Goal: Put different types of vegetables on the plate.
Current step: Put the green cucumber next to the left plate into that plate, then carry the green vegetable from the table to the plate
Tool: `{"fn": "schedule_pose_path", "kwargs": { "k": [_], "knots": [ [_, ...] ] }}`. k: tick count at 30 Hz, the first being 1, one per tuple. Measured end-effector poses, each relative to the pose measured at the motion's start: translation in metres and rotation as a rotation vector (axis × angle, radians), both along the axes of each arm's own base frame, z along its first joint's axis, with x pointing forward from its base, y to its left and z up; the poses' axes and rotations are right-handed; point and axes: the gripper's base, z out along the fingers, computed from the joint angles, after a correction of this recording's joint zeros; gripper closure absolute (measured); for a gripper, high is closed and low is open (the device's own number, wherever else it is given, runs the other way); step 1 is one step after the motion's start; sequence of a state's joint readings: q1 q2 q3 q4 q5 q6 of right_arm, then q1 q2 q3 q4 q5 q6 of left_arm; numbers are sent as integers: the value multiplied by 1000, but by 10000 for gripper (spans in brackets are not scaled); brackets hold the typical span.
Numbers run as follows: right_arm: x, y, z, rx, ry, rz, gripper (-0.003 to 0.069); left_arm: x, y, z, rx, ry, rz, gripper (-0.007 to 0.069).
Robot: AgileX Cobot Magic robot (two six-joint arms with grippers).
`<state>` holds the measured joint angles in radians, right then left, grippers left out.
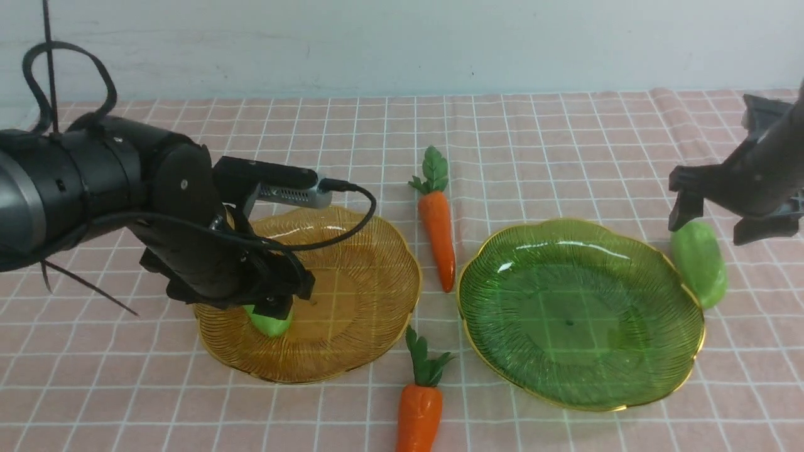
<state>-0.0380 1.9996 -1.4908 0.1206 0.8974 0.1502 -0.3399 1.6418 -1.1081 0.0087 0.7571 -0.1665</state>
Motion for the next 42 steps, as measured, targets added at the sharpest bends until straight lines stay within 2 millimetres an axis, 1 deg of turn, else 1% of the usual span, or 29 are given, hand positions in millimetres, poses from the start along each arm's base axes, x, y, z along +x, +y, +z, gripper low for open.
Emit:
{"fn": "schedule_pose_path", "kwargs": {
  "k": [2, 3, 4, 5, 6, 7, 8, 9, 10, 12, 13, 15, 16, 17, 19, 20, 21, 23, 25, 26, 27, 28, 29, 30, 33, 34, 36, 39, 42],
  "knots": [
    [5, 0, -12, 0, 19, 0, 48, -3, 1, 11, 4, 10, 0, 188],
    [8, 0, -20, 1, 33, -1, 55, -7, 2, 21, 4, 10, 0, 267],
    [9, 0, -22, 1, 36, -1, 59, -7, 3, 23, 2, 5, 0, 267],
    [11, 0, -27, 1, 44, -1, 78, -15, 6, 39, -4, -15, -2, 419],
    [13, -1, -32, 0, 49, 1, 104, -24, 8, 54, -13, -47, -4, 519],
    [15, -1, -34, -2, 52, 2, 134, -31, 11, 65, -20, -70, -7, 564],
    [16, -1, -35, -7, 51, 6, 198, -38, 14, 77, -28, -97, -8, 591],
    [16, -1, -34, -8, 50, 6, 198, -39, 14, 77, -28, -94, -8, 595],
    [19, -3, -32, -29, 40, 16, 247, -49, 17, 90, -38, -126, -8, 612],
    [23, -6, -22, -68, 25, 27, 238, -73, 26, 116, -52, -187, -9, 626],
    [25, -7, -14, -81, 12, 23, 238, -80, 29, 123, -55, -204, -9, 628],
    [29, -8, 12, -88, -42, 7, 238, -96, 36, 137, -57, -240, -8, 628],
    [29, -8, 12, -88, -42, 6, 238, -98, 37, 138, -56, -241, -8, 628],
    [31, -5, 39, -63, -102, -4, 238, -114, 43, 149, -63, -274, -7, 628],
    [31, 2, 61, -20, -157, -5, 238, -125, 47, 156, -66, -291, -5, 628],
    [29, 12, 80, 23, -200, 15, 238, -135, 51, 162, -69, -312, -4, 628],
    [27, 19, 88, 45, -221, 35, 238, -142, 53, 165, -72, -323, -2, 628],
    [23, 44, 108, 105, -272, 113, 238, -152, 57, 170, -75, -340, 1, 628],
    [15, 80, 121, 170, -304, 219, 238, -162, 61, 175, -85, -367, 6, 628],
    [9, 107, 125, 228, -309, 281, 238, -168, 63, 179, -94, -387, 10, 628],
    [7, 116, 125, 246, -308, 303, 238, -169, 63, 179, -95, -389, 10, 628],
    [-1, 147, 126, 302, -297, 370, 238, -173, 65, 181, -101, -401, 13, 628],
    [-9, 177, 120, 338, -274, 430, 238, -175, 66, 182, -105, -409, 15, 628],
    [-14, 197, 115, 354, -259, 469, 238, -177, 67, 183, -108, -415, 17, 628],
    [-26, 242, 96, 371, -227, 553, 238, -182, 68, 184, -110, -413, 21, 628],
    [-29, 260, 84, 371, -217, 579, 238, -183, 68, 184, -109, -407, 22, 628],
    [-35, 282, 70, 375, -208, 610, 238, -185, 69, 183, -103, -383, 27, 628],
    [-39, 304, 52, 390, -200, 624, 238, -187, 70, 181, -94, -358, 28, 628],
    [-45, 326, 29, 417, -168, 631, 230, -188, 70, 180, -87, -337, 29, 628]
  ]
}}
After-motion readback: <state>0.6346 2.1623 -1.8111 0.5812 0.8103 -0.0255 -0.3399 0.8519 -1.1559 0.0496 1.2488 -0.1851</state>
